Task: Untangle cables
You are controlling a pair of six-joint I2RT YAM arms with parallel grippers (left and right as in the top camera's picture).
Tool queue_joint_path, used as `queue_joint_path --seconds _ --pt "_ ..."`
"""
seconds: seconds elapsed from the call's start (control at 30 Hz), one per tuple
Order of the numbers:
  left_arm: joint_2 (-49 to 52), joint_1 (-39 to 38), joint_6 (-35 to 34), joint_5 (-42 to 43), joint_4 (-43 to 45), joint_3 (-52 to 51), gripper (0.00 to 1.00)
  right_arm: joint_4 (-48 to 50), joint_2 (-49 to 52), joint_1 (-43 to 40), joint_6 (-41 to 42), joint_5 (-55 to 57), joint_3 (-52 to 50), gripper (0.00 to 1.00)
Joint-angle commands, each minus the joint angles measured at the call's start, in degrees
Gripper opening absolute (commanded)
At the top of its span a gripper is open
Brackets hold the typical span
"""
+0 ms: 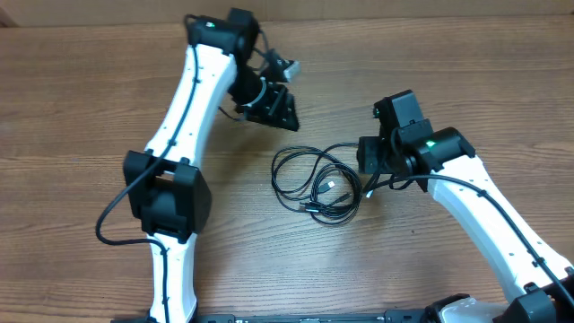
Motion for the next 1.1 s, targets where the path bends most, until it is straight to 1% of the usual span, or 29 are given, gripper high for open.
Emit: queue_joint_path --seconds 0.0,0.07,0.1,0.2,0.33,0.43,0.57,0.67,0.77,0.9,1.07 --pt "-2.67 -3.37 0.24 -2.4 1.05 -0.68 0.49 -0.24 -1.27 -3.82 4.94 2.73 1.66 0.66" --pt "-2.67 -5.16 0.28 -3.17 1.73 -1.79 0.49 -0.28 -1.36 -6.86 4.81 -0.35 1.92 0.71" --pt "-2.67 -6.12 0.31 -3.96 2.08 -2.45 0.49 -0.5 -1.36 -8.68 3.85 -2.86 2.32 0.72" --pt "-2.67 -8.92 0.26 -9.01 3.34 -4.61 0.49 -1.53 -1.4 -13.16 0.2 -9.07 3.48 0.72" --pt "-2.64 -12.31 0.33 -14.47 7.3 -9.16 0.55 -2.73 -1.57 -16.81 -0.33 -11.41 3.91 0.72" --pt "-2.62 -14.43 1.46 -14.73 11.98 -12.94 0.56 -3.37 -1.57 -17.53 -0.35 -11.56 3.91 0.73" --pt "-2.62 -16.85 4.74 -15.67 17.94 -16.9 0.58 -3.56 -1.57 -17.49 -0.33 -11.58 3.91 0.74" --pt "-2.56 -18.47 5.81 -20.22 22.53 -19.39 0.59 -3.67 -1.57 -17.51 -0.33 -11.58 3.91 0.74" --pt "-2.56 -19.76 7.06 -22.73 26.38 -21.51 0.58 -4.11 -1.57 -17.51 -0.33 -11.58 3.91 0.74" --pt "-2.56 -20.31 8.0 -22.69 30.18 -23.76 0.58 -4.52 -1.57 -17.49 -0.33 -11.58 3.91 0.74" --pt "-2.56 -20.31 8.0 -23.17 32.57 -26.01 0.59 -5.09 -1.57 -17.51 -0.33 -11.56 3.91 0.74"
